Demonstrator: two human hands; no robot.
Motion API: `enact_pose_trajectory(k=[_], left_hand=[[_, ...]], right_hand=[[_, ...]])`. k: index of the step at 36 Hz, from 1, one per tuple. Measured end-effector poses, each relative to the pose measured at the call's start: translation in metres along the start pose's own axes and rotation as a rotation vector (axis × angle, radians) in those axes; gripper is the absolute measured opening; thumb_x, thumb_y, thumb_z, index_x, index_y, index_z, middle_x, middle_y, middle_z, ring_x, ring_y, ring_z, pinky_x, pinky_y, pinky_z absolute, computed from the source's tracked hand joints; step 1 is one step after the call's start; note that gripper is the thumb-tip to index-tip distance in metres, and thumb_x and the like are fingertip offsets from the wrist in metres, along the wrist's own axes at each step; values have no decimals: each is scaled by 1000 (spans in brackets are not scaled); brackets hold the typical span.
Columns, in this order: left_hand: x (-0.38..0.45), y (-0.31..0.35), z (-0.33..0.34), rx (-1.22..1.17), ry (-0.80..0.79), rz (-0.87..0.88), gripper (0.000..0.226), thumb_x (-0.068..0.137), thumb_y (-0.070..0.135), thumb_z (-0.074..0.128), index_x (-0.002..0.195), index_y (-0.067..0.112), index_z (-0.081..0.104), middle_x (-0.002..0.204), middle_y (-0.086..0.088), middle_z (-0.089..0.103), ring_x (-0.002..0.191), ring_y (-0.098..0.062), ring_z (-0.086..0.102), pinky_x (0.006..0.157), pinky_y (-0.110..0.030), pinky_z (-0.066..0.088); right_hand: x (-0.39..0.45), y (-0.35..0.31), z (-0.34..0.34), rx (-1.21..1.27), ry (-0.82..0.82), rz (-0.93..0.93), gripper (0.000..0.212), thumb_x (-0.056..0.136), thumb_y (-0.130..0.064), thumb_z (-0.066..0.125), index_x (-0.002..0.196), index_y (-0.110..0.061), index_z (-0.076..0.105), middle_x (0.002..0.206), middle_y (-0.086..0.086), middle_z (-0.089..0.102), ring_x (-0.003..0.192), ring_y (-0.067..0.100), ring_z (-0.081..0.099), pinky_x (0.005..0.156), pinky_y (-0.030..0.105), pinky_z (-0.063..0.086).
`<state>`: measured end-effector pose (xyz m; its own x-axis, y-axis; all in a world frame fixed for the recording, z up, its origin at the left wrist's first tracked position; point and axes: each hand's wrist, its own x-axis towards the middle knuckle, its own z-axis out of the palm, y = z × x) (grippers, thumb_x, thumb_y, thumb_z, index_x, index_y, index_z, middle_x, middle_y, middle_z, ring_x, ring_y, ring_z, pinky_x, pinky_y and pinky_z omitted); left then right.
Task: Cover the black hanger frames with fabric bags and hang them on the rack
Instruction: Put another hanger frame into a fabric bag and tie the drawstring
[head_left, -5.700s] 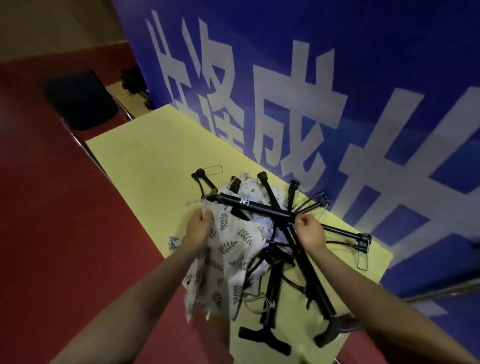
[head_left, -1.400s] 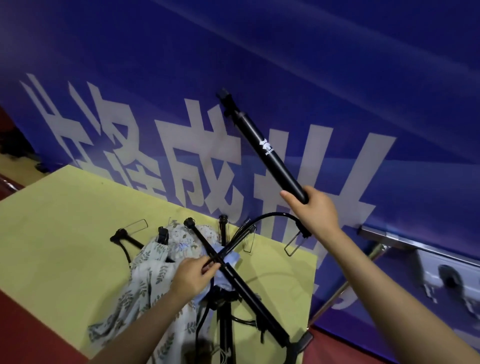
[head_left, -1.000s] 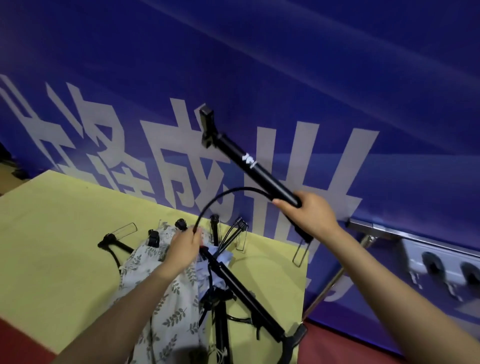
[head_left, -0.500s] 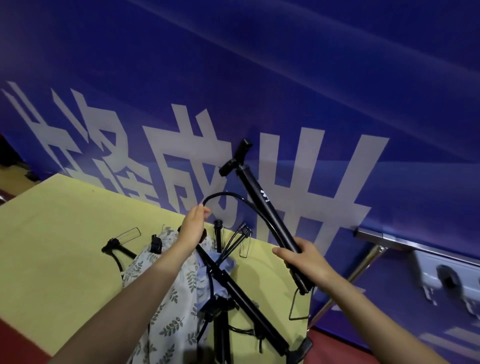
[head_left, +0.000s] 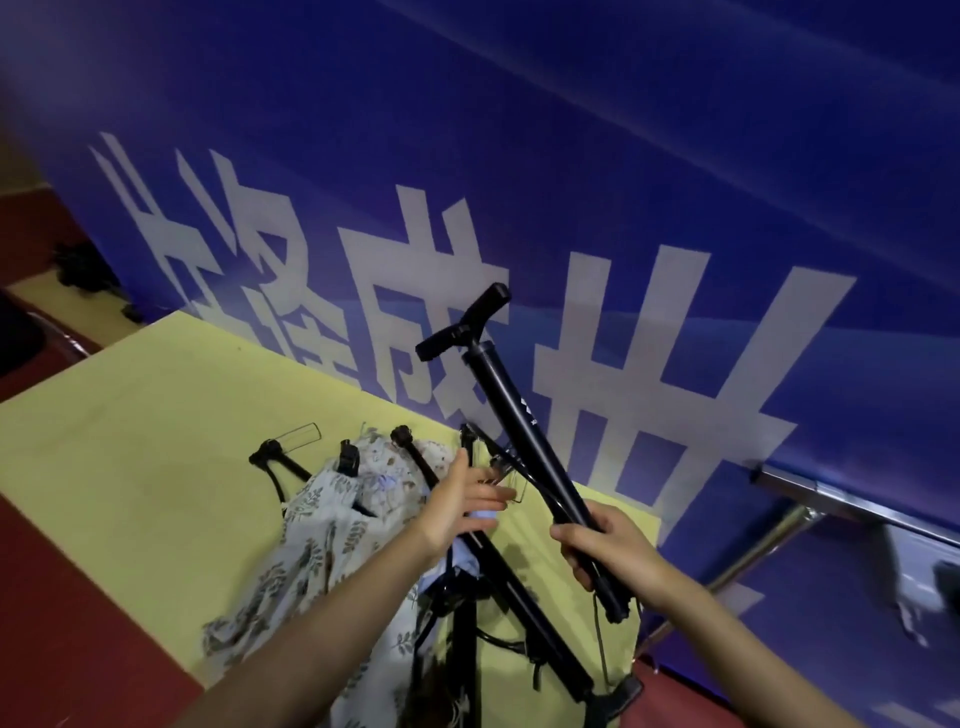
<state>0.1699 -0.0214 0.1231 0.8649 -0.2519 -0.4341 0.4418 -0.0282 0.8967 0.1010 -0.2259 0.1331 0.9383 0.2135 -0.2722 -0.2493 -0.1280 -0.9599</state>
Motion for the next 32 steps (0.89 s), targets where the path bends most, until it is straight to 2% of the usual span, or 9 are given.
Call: enact_pose_trajectory(k=[4,6,9,11,14,18,23,28,32], left_hand=[[5,16,9,-350,14,82,48,104,44,26,123,12,57,113,-12,67,103,-21,67,88,-37,54],[9,24,11,-430,120,145,41,105,37,32,117,9,59,105,-10,68,97,-19,67,85,-35,53],[15,29,15,-406,266,184,30,104,33,38,104,12,59,96,-9,63,93,-21,62,92,-41,50],[18,26,16,-360,298,217,29,103,38,39,104,16,57,93,-9,60,89,-24,57,86,-40,47],[17,23,15,-296,331,314,20,104,38,36,105,34,55,86,9,57,76,-9,52,75,-31,43],[17,21,7,-235,322,334,36,104,36,37,139,38,42,132,7,56,119,-15,55,104,-40,44],[14,14,1,-135,324,379,26,100,40,45,108,63,54,133,9,58,125,-16,54,106,-47,43],[16,17,1,-135,420,373,32,102,46,35,126,31,50,126,3,58,118,-20,57,102,-46,46],[18,15,-4,-46,451,391,29,103,44,33,110,26,54,114,1,60,110,-20,58,103,-49,45]], right_hand=[[3,8,7,-43,-41,42,17,90,-16,66,86,-8,52,61,8,53,46,20,48,46,28,43],[7,11,10,-76,-42,61,18,91,-17,65,85,-8,51,61,6,54,46,19,49,47,28,44],[12,15,14,-87,-37,86,19,91,-19,65,83,-10,50,61,6,54,46,19,48,48,28,43],[13,17,17,-78,-31,108,19,90,-21,66,85,-10,50,61,6,53,47,19,47,48,28,42],[13,21,17,-84,-31,129,20,90,-23,66,86,-11,51,61,7,54,47,20,46,48,28,42],[8,27,13,-118,-67,139,18,91,-24,64,84,-14,51,58,6,57,45,21,49,49,28,43],[2,30,14,-115,-84,124,21,91,-26,64,81,-15,49,56,7,57,41,19,51,49,27,44],[-1,34,17,-142,-101,112,22,91,-28,64,80,-16,50,57,5,58,42,17,51,52,29,44],[-4,40,19,-141,-102,111,18,91,-26,65,81,-17,53,55,1,58,41,15,52,49,27,45]])
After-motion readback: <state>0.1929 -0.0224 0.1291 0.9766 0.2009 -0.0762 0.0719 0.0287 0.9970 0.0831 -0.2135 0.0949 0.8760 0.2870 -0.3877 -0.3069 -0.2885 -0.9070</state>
